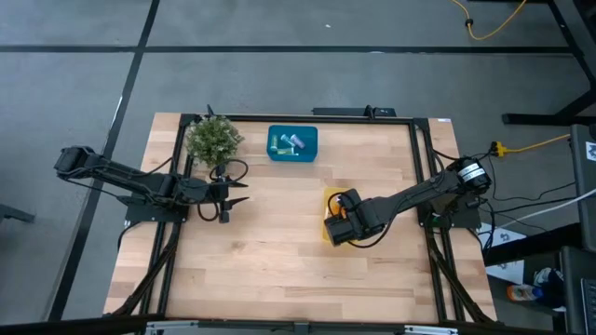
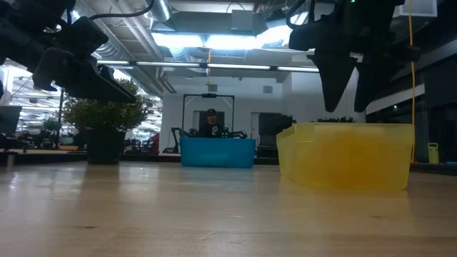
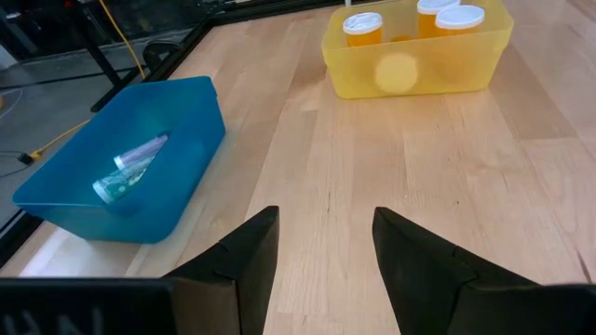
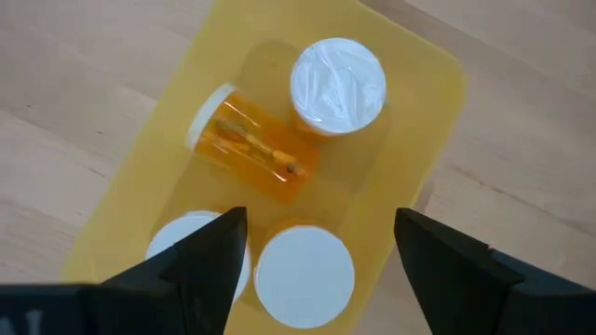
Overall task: Pick and place medicine bottles into bin by pill shape (circle, oval)
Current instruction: Return to Home Position
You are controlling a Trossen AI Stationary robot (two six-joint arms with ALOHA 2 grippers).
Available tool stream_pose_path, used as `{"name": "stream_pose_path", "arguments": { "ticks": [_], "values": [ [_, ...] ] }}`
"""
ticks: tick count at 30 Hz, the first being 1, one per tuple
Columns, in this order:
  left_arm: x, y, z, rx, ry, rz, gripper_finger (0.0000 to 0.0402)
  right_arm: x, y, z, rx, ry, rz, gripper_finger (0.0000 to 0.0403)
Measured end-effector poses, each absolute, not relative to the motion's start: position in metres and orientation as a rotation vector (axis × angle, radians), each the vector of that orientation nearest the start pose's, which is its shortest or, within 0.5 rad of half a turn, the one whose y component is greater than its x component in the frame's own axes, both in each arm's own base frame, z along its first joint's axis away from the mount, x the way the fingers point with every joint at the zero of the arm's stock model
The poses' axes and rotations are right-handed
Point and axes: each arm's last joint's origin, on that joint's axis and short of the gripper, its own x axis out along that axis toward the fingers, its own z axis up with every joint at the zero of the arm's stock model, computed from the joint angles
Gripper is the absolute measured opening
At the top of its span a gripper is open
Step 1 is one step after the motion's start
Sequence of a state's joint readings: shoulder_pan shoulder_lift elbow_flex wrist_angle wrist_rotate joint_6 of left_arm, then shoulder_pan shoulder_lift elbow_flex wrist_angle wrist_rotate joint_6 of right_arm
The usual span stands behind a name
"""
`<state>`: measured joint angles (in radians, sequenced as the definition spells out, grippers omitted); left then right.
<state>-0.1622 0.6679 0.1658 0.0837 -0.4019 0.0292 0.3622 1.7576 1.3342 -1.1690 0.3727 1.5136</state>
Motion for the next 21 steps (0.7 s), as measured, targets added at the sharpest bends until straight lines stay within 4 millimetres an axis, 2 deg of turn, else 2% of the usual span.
{"name": "stream_pose_path", "arguments": {
  "ticks": [11, 16, 21],
  "values": [
    [0.143, -0.012, 0.163, 0.145, 0.406, 0.23, 0.0169, 0.302, 0.107, 0.222, 0.694, 1.114, -0.959, 0.0275],
    [0.143, -0.012, 0.163, 0.146, 0.407, 0.231, 0.0169, 0.317, 0.118, 0.229, 0.48, 0.997, -0.717, 0.0275],
    [0.143, -0.012, 0.163, 0.146, 0.407, 0.231, 0.0169, 0.339, 0.123, 0.26, 0.203, 0.891, -0.454, 0.0275]
  ]
}}
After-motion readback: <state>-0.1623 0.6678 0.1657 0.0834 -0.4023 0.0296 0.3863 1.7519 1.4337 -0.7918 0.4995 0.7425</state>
